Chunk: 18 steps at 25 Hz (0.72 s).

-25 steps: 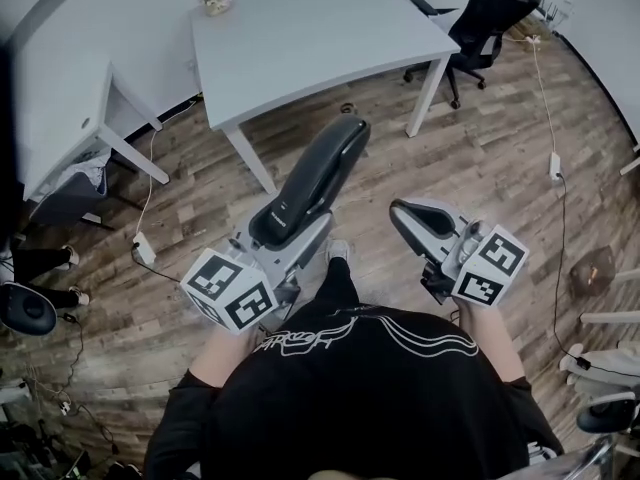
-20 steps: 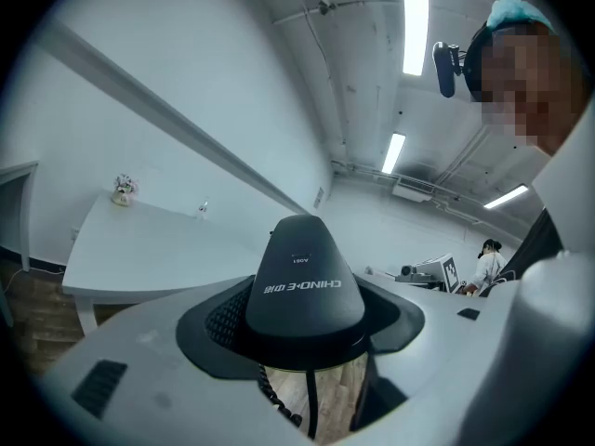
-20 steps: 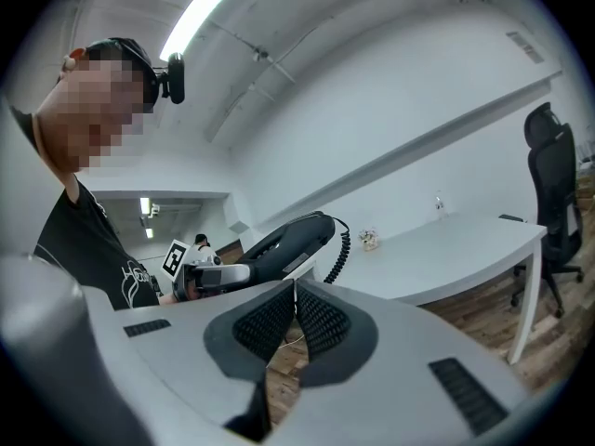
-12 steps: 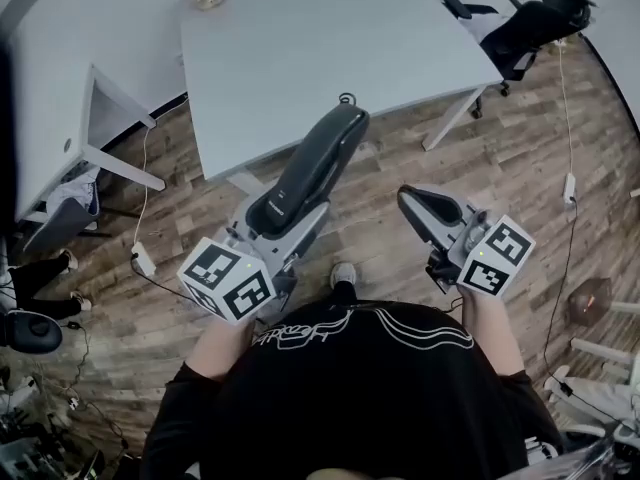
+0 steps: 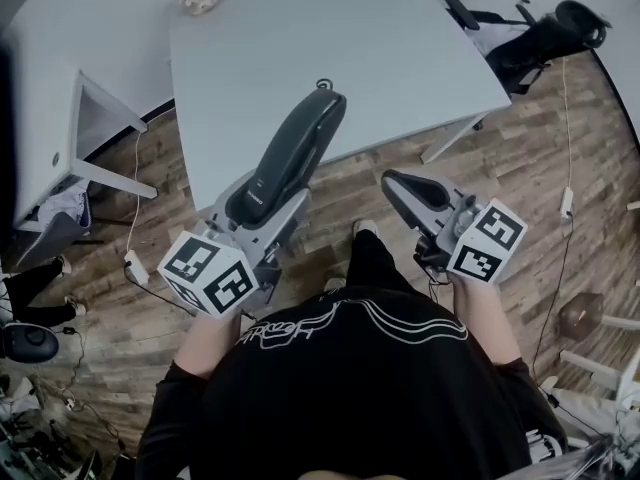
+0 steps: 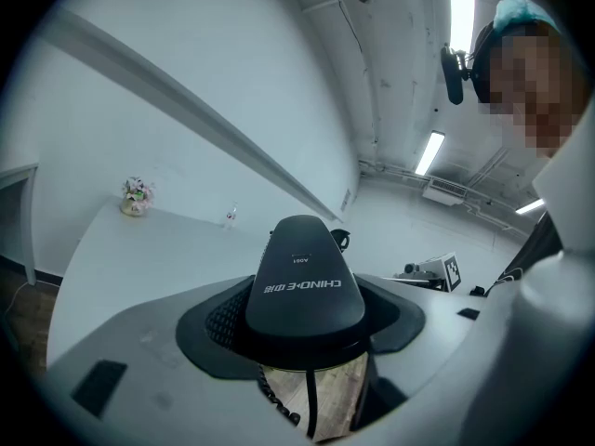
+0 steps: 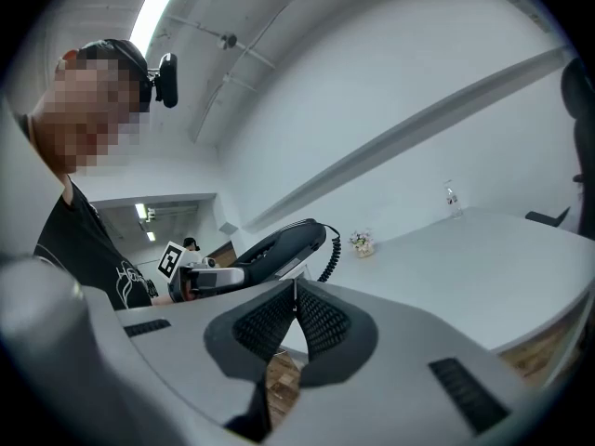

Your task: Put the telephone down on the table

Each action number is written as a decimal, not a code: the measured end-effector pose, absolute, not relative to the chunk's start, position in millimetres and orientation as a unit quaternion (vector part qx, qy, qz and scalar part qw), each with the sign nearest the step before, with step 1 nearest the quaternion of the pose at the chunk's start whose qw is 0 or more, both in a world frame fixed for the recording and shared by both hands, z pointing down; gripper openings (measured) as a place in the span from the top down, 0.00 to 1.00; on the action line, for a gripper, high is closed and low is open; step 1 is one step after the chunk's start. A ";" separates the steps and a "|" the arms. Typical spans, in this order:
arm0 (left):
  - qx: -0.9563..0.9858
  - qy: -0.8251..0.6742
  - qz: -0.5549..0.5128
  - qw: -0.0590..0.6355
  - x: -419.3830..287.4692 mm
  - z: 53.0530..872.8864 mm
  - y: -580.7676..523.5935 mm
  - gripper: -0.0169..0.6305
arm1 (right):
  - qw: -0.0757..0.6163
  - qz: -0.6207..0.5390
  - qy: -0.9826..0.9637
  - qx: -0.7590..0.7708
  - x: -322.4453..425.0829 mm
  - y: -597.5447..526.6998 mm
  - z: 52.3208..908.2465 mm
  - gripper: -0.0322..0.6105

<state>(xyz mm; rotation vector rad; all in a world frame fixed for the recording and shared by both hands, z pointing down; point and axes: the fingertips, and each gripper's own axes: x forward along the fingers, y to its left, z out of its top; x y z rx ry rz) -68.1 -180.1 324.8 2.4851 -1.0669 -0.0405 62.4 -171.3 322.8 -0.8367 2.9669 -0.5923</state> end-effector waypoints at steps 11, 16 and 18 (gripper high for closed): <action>0.879 -0.429 -0.009 0.207 -69.9 333.0 -284.7 0.54 | -0.016 -0.204 0.957 -0.206 51.0 -293.6 331.8 0.89; 0.869 -0.444 -0.003 0.219 -65.2 346.7 -333.3 0.54 | -0.045 -0.195 0.962 -0.183 52.1 -340.2 343.0 0.89; 0.864 -0.453 0.004 0.221 -62.5 354.5 -350.6 0.54 | -0.056 -0.198 0.961 -0.183 56.7 -358.8 351.0 0.89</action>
